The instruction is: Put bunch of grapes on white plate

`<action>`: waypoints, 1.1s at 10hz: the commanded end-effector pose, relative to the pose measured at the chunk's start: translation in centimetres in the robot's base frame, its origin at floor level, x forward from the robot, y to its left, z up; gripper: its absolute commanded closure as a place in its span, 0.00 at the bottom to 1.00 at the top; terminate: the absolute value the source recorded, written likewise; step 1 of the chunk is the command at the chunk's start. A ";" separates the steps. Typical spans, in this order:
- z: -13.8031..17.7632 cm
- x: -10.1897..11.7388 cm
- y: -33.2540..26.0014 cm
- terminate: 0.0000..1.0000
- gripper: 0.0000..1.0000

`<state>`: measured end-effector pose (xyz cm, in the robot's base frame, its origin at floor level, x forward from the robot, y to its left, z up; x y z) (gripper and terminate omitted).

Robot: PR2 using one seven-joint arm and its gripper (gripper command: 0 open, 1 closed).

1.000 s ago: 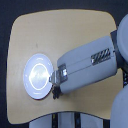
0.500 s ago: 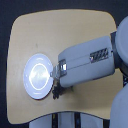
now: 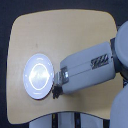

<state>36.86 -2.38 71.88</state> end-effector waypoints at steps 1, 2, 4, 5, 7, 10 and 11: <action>-1.4 -0.9 -0.8 0.00 0.00; -1.2 -0.9 -0.9 0.00 0.00; -0.9 -0.7 -0.9 0.00 1.00; -0.9 -0.4 -0.8 0.00 1.00; -0.8 -0.1 -0.7 0.00 1.00; -0.3 0.0 0.3 0.00 1.00; 0.1 0.2 0.5 0.00 1.00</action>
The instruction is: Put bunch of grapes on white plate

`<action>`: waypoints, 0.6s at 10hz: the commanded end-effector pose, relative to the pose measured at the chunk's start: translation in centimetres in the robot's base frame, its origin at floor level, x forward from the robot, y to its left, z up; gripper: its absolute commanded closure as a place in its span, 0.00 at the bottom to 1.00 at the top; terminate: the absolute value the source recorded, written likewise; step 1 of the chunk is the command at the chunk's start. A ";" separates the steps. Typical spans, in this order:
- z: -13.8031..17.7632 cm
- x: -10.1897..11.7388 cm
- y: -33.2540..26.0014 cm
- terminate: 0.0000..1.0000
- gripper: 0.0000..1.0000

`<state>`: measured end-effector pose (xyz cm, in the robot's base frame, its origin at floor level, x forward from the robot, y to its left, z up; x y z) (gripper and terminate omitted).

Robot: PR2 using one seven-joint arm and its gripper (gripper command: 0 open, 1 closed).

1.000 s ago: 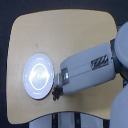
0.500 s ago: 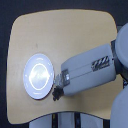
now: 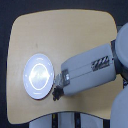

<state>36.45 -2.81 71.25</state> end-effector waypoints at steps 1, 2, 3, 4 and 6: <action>1.8 1.3 1.4 0.00 1.00; 2.1 1.5 1.5 0.00 1.00; 2.8 2.0 1.7 0.00 1.00; 3.5 2.2 1.8 0.00 1.00; 4.0 2.3 2.0 0.00 1.00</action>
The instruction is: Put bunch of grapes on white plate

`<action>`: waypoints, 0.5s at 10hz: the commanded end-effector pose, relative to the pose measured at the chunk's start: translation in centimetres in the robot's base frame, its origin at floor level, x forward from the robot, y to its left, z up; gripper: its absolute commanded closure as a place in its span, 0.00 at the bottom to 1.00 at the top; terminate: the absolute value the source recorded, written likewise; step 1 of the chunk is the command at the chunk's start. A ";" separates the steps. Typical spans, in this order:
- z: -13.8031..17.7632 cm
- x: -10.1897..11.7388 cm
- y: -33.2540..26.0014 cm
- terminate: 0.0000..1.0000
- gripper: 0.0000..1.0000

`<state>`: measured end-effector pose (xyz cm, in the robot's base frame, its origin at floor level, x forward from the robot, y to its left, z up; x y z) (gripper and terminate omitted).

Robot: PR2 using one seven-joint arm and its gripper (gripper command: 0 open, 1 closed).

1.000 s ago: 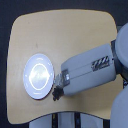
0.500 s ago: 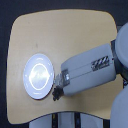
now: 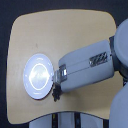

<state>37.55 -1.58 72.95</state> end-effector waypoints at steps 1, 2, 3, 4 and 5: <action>2.4 1.1 0.8 0.00 1.00; 2.3 1.1 0.7 0.00 1.00; 2.3 1.1 0.4 0.00 1.00; 2.3 1.0 0.1 0.00 1.00; 2.2 0.9 -0.3 0.00 1.00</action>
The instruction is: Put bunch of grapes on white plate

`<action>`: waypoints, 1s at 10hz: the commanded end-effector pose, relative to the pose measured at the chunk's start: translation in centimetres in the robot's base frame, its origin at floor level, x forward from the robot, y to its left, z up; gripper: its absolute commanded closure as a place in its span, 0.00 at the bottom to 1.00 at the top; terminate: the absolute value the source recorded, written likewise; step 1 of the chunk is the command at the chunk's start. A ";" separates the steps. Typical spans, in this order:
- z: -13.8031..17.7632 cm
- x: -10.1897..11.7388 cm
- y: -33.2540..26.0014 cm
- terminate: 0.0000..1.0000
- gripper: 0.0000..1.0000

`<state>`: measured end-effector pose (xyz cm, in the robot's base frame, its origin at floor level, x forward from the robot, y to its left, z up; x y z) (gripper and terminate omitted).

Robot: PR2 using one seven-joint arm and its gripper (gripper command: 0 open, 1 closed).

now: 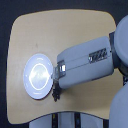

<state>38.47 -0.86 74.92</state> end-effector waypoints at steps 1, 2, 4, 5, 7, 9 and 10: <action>0.1 -0.2 -1.4 0.00 1.00; -0.3 -0.6 -1.7 0.00 1.00; -0.6 -1.0 -1.9 0.00 1.00; -0.7 -1.0 -2.0 0.00 1.00; -0.7 -1.0 -1.9 0.00 1.00; -0.6 -0.9 -1.8 0.00 1.00; -0.6 -0.9 -1.7 0.00 1.00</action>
<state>37.70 -2.60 74.50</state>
